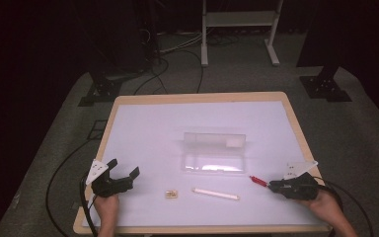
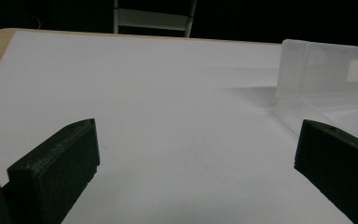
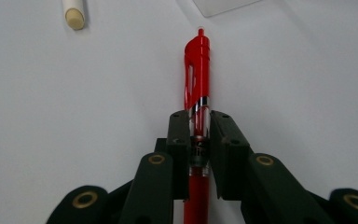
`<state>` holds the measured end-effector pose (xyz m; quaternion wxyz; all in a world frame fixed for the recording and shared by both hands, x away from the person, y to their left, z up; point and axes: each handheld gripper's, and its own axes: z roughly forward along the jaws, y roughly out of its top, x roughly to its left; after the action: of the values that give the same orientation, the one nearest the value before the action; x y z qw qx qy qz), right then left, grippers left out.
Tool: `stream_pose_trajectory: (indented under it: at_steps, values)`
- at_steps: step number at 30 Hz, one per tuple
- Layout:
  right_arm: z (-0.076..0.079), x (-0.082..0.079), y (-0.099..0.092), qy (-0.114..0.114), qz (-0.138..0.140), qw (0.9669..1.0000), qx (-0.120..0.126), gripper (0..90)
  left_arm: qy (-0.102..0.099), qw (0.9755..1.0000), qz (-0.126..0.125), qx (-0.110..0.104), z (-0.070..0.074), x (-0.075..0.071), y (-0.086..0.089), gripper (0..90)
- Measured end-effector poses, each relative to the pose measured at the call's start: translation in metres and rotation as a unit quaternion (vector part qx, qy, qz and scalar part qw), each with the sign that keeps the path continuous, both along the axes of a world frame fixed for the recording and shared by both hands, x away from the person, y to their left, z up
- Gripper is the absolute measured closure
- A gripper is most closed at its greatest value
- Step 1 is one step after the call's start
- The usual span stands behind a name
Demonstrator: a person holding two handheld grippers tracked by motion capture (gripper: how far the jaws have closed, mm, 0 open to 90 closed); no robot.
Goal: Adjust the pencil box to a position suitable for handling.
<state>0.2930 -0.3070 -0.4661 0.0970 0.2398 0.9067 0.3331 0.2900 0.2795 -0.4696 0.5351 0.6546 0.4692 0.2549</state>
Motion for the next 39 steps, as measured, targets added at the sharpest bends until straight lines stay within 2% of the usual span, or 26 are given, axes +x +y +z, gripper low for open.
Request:
stream_pose_trajectory:
  at_steps: [17,27,28,33,36,39]
  values:
    - [0.002,0.001,0.0,0.015,-0.001,0.9999,0.002,79.0,0.0,1.0,0.001,-0.003,0.0,0.0,0.0,0.0]
    - [0.027,0.002,-0.003,-0.005,0.001,0.9999,0.013,78.9,0.0,1.0,-0.002,-0.005,0.0,0.001,0.001,0.0]
    - [0.033,0.004,-0.001,-0.008,0.004,0.9998,0.016,79.0,0.001,1.0,-0.001,-0.003,0.0,0.001,0.001,0.0]
    - [0.04,0.011,0.007,-0.011,0.014,0.9998,0.013,79.0,0.001,1.0,-0.002,-0.002,0.0,0.001,0.0,0.0]
    - [0.049,0.017,0.019,-0.008,0.025,0.9995,0.019,79.0,0.0,1.0,-0.002,0.0,0.0,0.0,0.0,0.0]
    - [0.051,0.02,0.024,-0.008,0.032,0.9993,0.019,79.0,0.001,1.0,-0.002,0.001,0.0,0.0,-0.001,0.0]
